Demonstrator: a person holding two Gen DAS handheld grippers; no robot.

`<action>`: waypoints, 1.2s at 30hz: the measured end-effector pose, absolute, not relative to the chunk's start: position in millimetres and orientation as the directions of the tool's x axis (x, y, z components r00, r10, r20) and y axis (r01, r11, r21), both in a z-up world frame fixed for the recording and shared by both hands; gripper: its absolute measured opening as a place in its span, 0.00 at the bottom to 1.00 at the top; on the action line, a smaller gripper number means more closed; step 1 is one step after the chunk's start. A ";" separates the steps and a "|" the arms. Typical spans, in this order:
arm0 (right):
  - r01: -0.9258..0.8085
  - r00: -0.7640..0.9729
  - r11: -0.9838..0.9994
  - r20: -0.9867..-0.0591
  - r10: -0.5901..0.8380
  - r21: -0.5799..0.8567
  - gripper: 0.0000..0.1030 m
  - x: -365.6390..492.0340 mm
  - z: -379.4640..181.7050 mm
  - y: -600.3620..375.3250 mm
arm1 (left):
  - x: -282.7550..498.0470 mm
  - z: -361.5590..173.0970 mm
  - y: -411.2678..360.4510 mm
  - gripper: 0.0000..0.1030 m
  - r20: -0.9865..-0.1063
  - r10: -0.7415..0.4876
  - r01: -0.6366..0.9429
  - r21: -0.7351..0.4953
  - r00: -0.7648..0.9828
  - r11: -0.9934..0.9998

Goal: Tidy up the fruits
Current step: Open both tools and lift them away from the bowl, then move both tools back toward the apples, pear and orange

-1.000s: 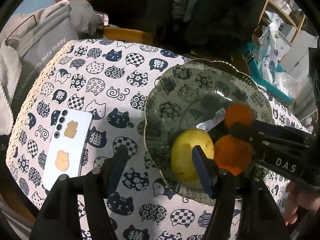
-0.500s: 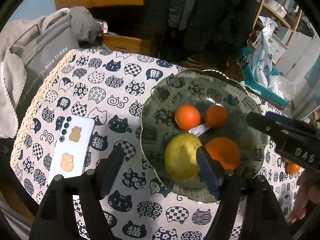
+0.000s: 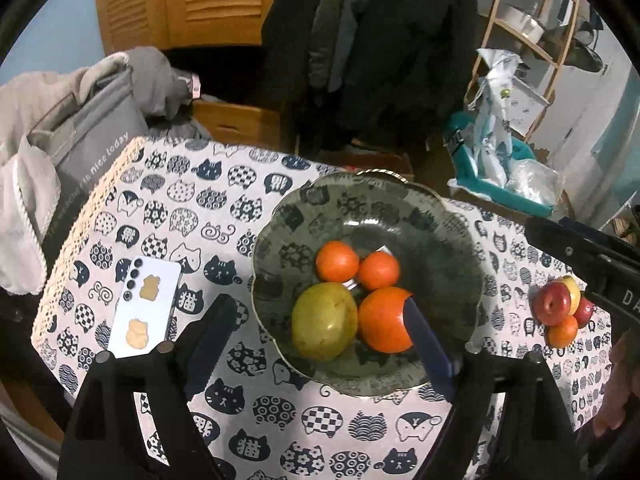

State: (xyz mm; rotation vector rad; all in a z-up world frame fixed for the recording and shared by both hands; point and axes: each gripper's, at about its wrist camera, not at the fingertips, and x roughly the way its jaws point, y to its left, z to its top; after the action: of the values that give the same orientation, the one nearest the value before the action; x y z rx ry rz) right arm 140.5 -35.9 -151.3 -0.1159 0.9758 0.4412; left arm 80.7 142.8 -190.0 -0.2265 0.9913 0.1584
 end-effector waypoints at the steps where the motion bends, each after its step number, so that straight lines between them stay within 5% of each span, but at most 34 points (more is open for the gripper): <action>1: -0.409 0.488 0.907 -0.817 0.306 0.096 0.68 138.7 -147.6 -39.0 | 80.5 -186.8 140.6 0.84 -0.839 0.028 -0.231 -0.118 0.544 0.966; 13: -0.366 0.606 0.929 -0.742 0.286 0.059 0.74 107.8 -91.9 -89.2 | 63.5 -140.2 106.7 0.86 -0.780 0.045 -0.167 -0.077 0.624 0.983; 21: -0.330 0.675 0.943 -0.690 0.259 0.031 0.78 84.2 -65.5 -123.0 | 50.3 -110.7 83.9 0.97 -0.730 0.059 -0.137 -0.048 0.681 0.989; 36: -0.213 0.752 0.976 -0.646 0.133 -0.047 0.78 56.1 -55.1 -202.6 | 51.0 -87.6 24.0 0.99 -0.694 -0.001 -0.032 -0.034 0.720 0.999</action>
State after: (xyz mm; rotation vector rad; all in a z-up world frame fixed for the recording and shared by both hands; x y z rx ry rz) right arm 56.1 -202.6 -55.1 -0.1205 0.6948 0.1898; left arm 51.0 24.0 -87.6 -0.0445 0.7671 0.0169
